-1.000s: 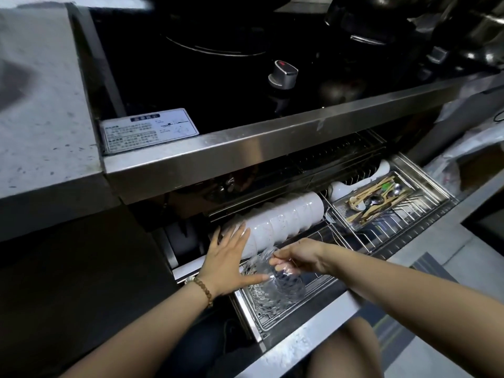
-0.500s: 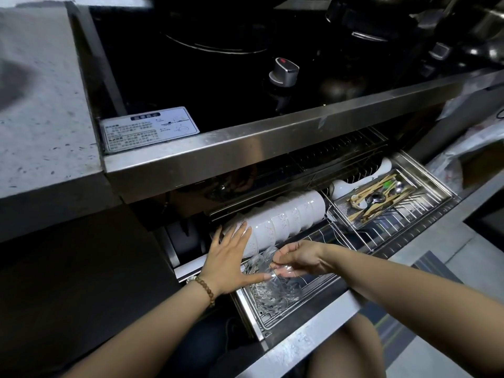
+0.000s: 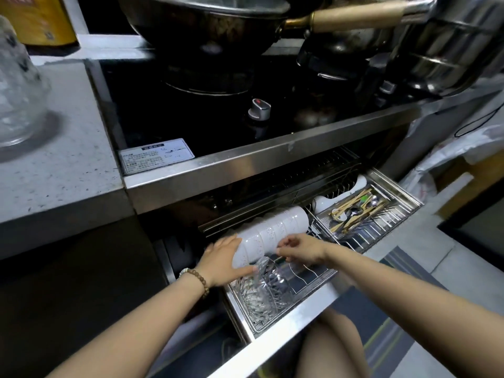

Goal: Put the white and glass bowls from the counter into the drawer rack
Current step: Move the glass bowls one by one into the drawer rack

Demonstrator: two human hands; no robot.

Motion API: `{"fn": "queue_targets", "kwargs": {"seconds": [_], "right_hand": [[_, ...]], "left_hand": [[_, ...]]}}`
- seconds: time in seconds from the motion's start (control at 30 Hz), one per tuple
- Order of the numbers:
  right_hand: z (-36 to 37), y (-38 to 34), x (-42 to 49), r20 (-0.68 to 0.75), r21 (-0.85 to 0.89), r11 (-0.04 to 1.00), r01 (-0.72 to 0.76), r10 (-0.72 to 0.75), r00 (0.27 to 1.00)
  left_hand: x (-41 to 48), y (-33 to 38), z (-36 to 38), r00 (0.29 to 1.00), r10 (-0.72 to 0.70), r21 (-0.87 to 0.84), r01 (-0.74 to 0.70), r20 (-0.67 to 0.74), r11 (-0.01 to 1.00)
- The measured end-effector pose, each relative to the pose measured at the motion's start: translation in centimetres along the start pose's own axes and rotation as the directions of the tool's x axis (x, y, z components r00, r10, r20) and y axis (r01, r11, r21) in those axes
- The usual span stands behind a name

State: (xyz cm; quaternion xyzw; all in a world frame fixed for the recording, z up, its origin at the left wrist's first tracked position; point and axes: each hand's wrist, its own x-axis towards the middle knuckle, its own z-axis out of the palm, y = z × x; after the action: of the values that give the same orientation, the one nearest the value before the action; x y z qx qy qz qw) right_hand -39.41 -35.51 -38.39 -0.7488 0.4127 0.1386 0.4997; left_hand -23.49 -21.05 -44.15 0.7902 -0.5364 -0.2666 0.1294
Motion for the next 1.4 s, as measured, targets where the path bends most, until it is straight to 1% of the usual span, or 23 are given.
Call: {"fn": "queue_targets", "kwargs": {"seconds": [0.07,0.1,0.17,0.2,0.27,0.33,0.47,0.57,0.67,0.87,0.97,1.03,1.13,1.2,1.3,1.4], "right_hand": [[-1.2,-0.9,-2.3,-0.121,0.032,0.993,0.113,-0.108,0.987],[-1.6,-1.3,-3.6,-0.186,0.039,0.983,0.179,-0.168,0.968],[-2.3,-2.3,-6.2,-0.294,0.015,0.952,0.305,-0.288,0.911],[-2.5,-2.8,-7.4,-0.327,-0.007,0.935,0.355,-0.337,0.883],[-2.6,-3.6,-9.6,-0.352,-0.071,0.903,0.424,-0.420,0.836],[-2.8,-4.8,-11.4,-0.379,-0.162,0.872,0.463,-0.488,0.786],[-3.2,-8.6,-14.4,-0.413,-0.273,0.793,0.545,-0.608,0.678],[-3.1,-12.4,-15.5,-0.420,-0.333,0.719,0.610,-0.692,0.587],[-2.3,-16.8,-15.7,-0.391,-0.368,0.657,0.658,-0.751,0.531],[1.1,-25.1,-14.1,-0.263,-0.381,0.545,0.747,-0.839,0.477],[3.1,-28.5,-12.7,-0.193,-0.403,0.510,0.760,-0.859,0.474],[4.5,-30.5,-11.7,-0.165,-0.396,0.510,0.764,-0.858,0.487],[6.3,-32.9,-10.4,-0.142,-0.357,0.515,0.780,-0.855,0.500],[7.4,-34.4,-9.8,-0.129,-0.342,0.505,0.793,-0.861,0.493],[8.5,-36.3,-9.2,-0.128,-0.336,0.478,0.811,-0.877,0.464],[9.2,-37.3,-8.5,-0.110,-0.350,0.452,0.821,-0.890,0.443]], "left_hand": [[-0.7,0.9,-1.5,0.999,0.021,-0.077,-0.025,-0.046,0.997],[-1.1,1.5,-2.3,0.997,0.036,-0.114,-0.044,-0.068,0.993],[-2.0,2.8,-4.2,0.990,0.082,-0.153,-0.099,-0.117,0.983],[-2.4,3.4,-5.3,0.984,0.108,-0.168,-0.132,-0.144,0.977],[-3.5,4.9,-7.4,0.967,0.152,-0.198,-0.193,-0.203,0.961],[-5.0,6.4,-9.7,0.945,0.202,-0.196,-0.256,-0.256,0.947],[-9.0,8.3,-14.7,0.867,0.326,-0.070,-0.377,-0.376,0.923],[-12.4,8.1,-19.3,0.793,0.347,-0.003,-0.402,-0.501,0.916],[-15.6,6.2,-23.7,0.715,0.329,0.094,-0.348,-0.617,0.933],[-20.8,0.7,-29.4,0.637,0.243,0.174,-0.171,-0.731,0.970],[-22.5,-2.2,-31.2,0.611,0.181,0.163,-0.087,-0.771,0.983],[-23.2,-4.3,-32.0,0.594,0.145,0.147,-0.045,-0.791,0.988],[-23.8,-7.3,-32.7,0.588,0.069,0.110,0.034,-0.806,0.993],[-23.8,-9.0,-32.8,0.592,-0.009,0.040,0.069,-0.806,0.997],[-23.3,-10.4,-32.7,0.611,-0.092,-0.105,0.014,-0.786,0.994],[-22.6,-10.9,-32.7,0.641,-0.142,-0.215,-0.036,-0.754,0.976]]}}
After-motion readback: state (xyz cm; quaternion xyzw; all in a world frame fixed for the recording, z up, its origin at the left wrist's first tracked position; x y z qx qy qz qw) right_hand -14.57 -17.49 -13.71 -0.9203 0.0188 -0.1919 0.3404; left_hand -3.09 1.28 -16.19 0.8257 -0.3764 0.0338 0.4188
